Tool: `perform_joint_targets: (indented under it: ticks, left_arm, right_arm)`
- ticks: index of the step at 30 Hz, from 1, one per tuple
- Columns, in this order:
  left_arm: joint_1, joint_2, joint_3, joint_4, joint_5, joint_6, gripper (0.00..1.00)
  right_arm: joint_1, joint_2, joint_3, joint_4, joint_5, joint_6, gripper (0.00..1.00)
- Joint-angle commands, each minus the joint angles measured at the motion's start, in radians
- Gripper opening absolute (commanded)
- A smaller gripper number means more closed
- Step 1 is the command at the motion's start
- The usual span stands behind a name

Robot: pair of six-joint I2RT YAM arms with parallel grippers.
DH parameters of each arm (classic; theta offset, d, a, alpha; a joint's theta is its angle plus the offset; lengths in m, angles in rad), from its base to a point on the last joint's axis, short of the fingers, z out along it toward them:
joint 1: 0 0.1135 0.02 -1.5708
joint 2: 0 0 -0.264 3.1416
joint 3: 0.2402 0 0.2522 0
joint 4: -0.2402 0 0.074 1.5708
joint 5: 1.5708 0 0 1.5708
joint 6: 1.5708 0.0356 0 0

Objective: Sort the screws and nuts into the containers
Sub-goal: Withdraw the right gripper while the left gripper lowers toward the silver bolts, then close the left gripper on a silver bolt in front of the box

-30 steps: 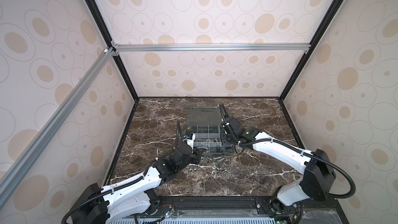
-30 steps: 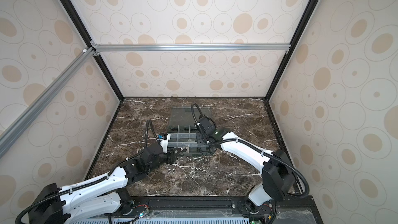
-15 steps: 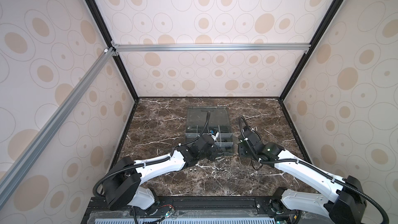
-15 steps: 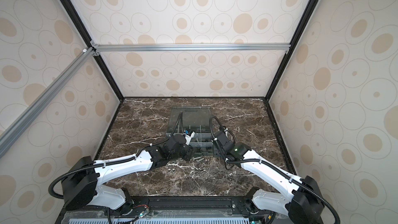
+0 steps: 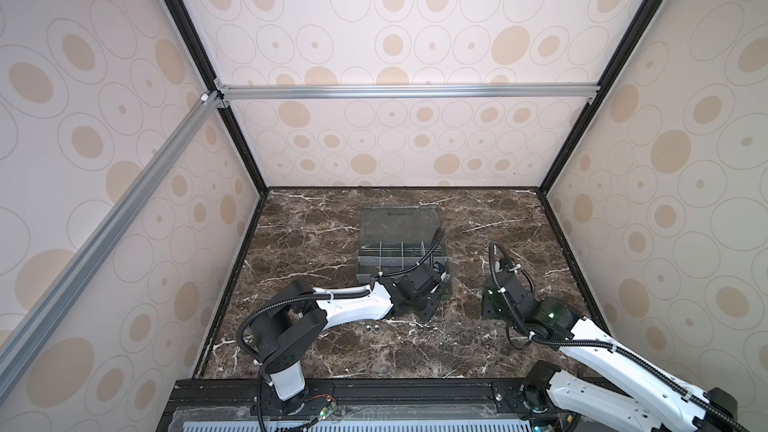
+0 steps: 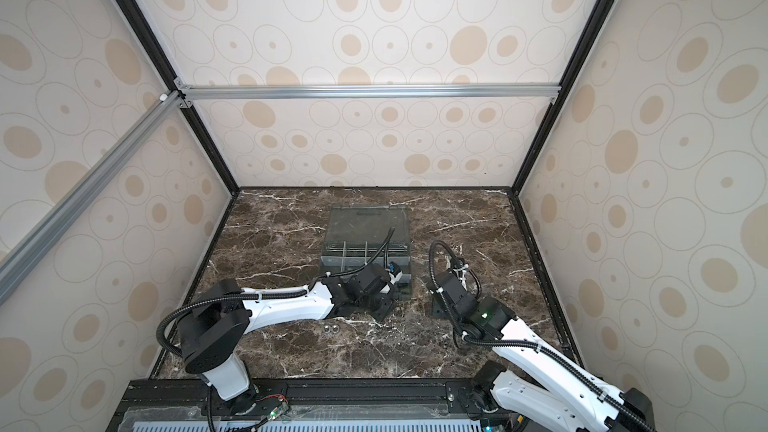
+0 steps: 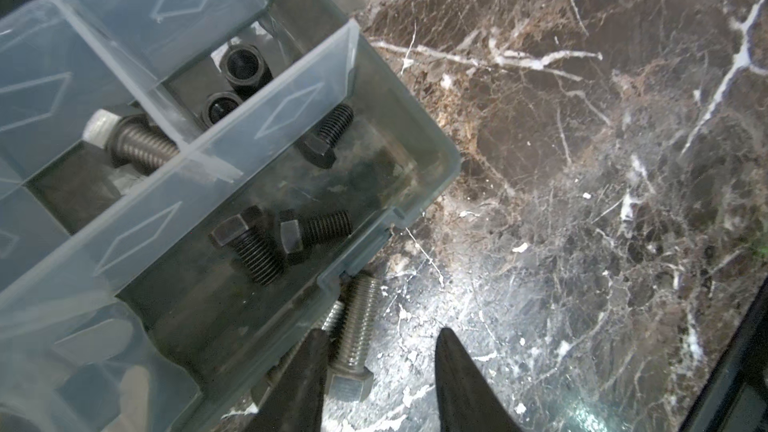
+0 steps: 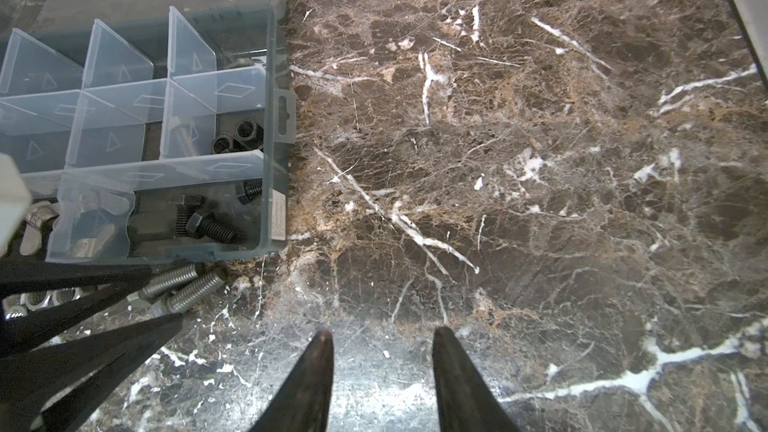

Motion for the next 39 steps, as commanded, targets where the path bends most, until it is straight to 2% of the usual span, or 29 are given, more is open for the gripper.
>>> perform_joint_targets:
  ticks: [1, 5, 22, 39]
  left_arm:
    - [-0.012, 0.029, 0.059, -0.066, -0.018, 0.043, 0.43]
    - [-0.029, 0.068, 0.101, -0.12, -0.064, 0.064, 0.43]
    - [-0.041, 0.147, 0.151, -0.197, -0.055, 0.099, 0.43]
    - [-0.1, 0.145, 0.158, -0.28, -0.075, 0.11, 0.33]
  right_arm:
    - [-0.007, -0.018, -0.015, -0.045, 0.033, 0.033, 0.43]
    - [-0.007, -0.017, -0.014, -0.051, 0.035, 0.036, 0.43]
    - [-0.008, -0.016, -0.017, -0.051, 0.008, 0.043, 0.43]
    - [-0.007, -0.071, -0.032, -0.087, -0.013, 0.049, 0.43]
